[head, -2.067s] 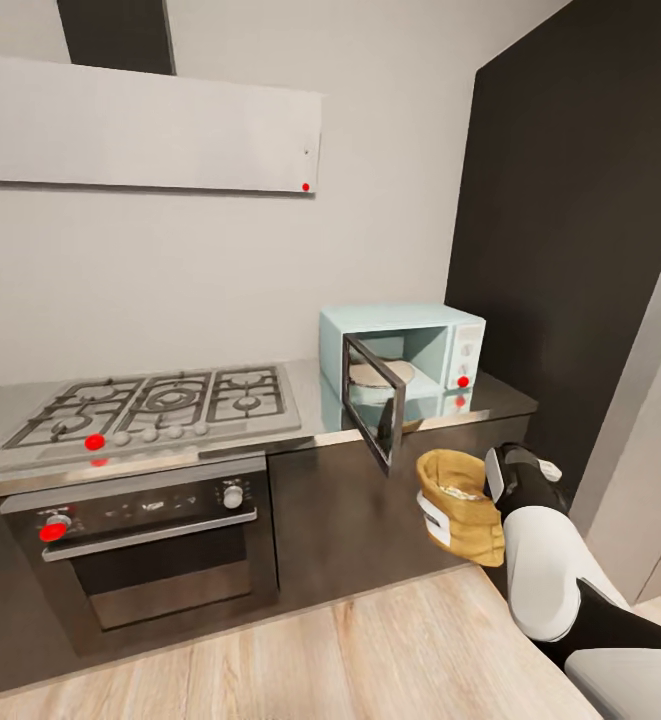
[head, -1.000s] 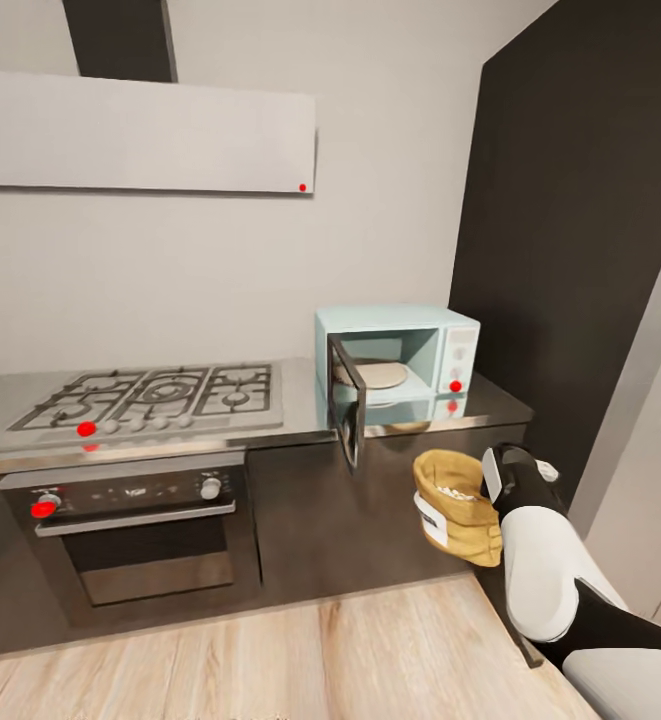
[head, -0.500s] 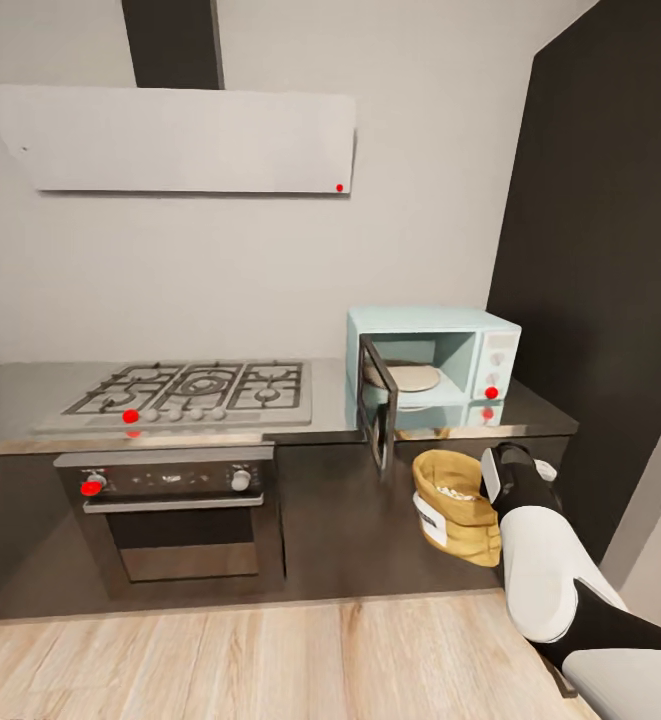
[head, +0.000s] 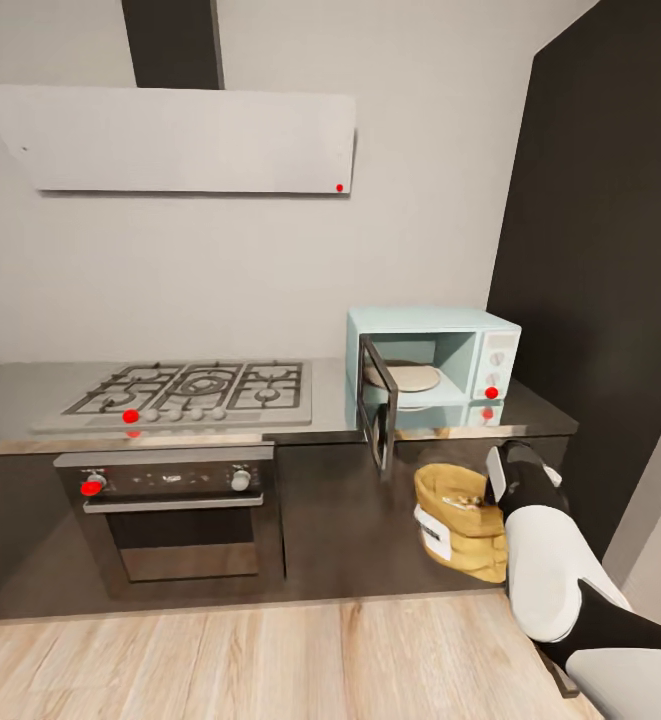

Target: In the kitchen, take the popcorn bag from the countertop, put it into the microwave, and heat it until the popcorn is cooked so the cooked popcorn ends up inside the bag.

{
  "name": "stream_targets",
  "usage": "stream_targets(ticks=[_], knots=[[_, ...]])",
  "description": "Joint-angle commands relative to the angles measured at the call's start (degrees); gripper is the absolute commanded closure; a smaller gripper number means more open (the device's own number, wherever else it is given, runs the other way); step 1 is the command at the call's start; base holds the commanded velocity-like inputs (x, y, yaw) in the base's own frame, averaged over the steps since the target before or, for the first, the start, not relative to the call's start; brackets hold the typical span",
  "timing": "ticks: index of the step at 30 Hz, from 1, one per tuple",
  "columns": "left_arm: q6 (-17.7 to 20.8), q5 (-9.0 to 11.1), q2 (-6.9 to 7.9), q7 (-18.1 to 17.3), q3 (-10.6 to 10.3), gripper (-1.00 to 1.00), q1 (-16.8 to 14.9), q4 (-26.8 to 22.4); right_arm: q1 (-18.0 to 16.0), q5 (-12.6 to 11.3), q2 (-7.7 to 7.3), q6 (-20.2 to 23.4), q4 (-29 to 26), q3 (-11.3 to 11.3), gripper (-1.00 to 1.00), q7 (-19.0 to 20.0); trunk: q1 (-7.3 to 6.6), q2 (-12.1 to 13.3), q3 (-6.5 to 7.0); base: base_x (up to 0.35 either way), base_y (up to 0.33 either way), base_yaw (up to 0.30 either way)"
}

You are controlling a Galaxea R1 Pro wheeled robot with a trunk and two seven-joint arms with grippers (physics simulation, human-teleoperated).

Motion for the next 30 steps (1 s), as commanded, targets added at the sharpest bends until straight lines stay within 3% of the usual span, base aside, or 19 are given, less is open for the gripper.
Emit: stream_targets(ticks=[1, 2, 3, 4, 6, 10, 15, 23, 25, 28, 30], knots=[[-0.06, 0.11, -0.02, 0.14, 0.16, -1.0, 0.03, -0.12, -0.06, -0.2, 0.03, 2.84, -1.68, 0.06, 1.0, -0.37, 0.0, -0.03, -0.05, 0.0, 0.0, 0.0], [-0.06, 0.11, -0.02, 0.15, 0.19, -1.0, 0.03, -0.12, -0.06, -0.18, 0.02, 4.48, -3.53, 1.72, 1.0, -0.37, 0.0, -0.03, -0.05, 0.0, 0.0, 0.0], [-0.06, 0.11, -0.03, 0.16, 0.2, -1.0, 0.03, -0.12, -0.06, -0.46, -0.01, 6.62, -6.34, 5.41, 1.0, -0.33, 0.0, -0.03, -0.05, 0.0, 0.0, 0.0], [-0.06, 0.11, -0.04, 0.16, 0.2, -1.0, 0.03, -0.12, -0.06, -0.68, -0.03, 6.62, -8.19, 7.25, 1.0, -0.32, 0.0, -0.03, -0.05, 0.0, 0.0, 0.0], [-0.06, 0.11, -0.04, 0.17, 0.2, -1.0, 0.03, -0.12, -0.06, -0.83, -0.07, 6.62, -11.69, 9.01, 1.0, -0.31, 0.0, -0.03, -0.05, 0.0, 0.0, 0.0], [-0.06, 0.11, -0.02, 0.17, 0.16, -1.0, 0.03, -0.12, -0.08, -0.87, -1.05, 6.62, -18.01, 9.72, 1.0, -0.38, 0.0, -0.03, -0.05, 0.0, 0.0, 0.0], [-0.06, 0.11, -0.09, 0.16, 0.19, -1.0, 0.03, -0.12, -0.27, -0.87, -1.54, 6.62, -19.61, 11.46, 1.0, -0.31, 0.0, -0.03, -0.05, 0.0, 0.0, 0.0], [-0.06, 0.11, -0.11, 0.15, 0.15, -1.0, 0.03, -0.12, -8.44, -1.13, -1.36, 6.62, -18.48, 13.32, 1.0, -0.31, 0.0, -0.03, -0.05, 0.0, 0.0, 0.0], [-0.06, 0.11, -0.11, 0.15, 0.14, -1.0, 0.03, -0.12, -11.3, -1.41, -1.39, 6.62, -14.23, 13.32, 1.0, -0.25, 0.0, -0.03, -0.05, 0.0, 0.0, 0.0], [-0.06, 0.11, -0.11, 0.15, 0.14, -1.0, 0.03, -0.12, -12.28, -3.87, -1.4, 6.62, -11.49, 13.3, 1.0, -0.2, 0.0, -0.03, -0.05, 0.0, 0.0, 0.0], [-0.06, 0.11, -0.11, 0.15, 0.13, -1.0, 0.03, -0.12, -12.47, -8.26, -1.46, 6.62, -11.29, 13.3, 1.0, -0.03, 0.0, -0.03, -0.05, 0.0, 0.0, 0.0]])
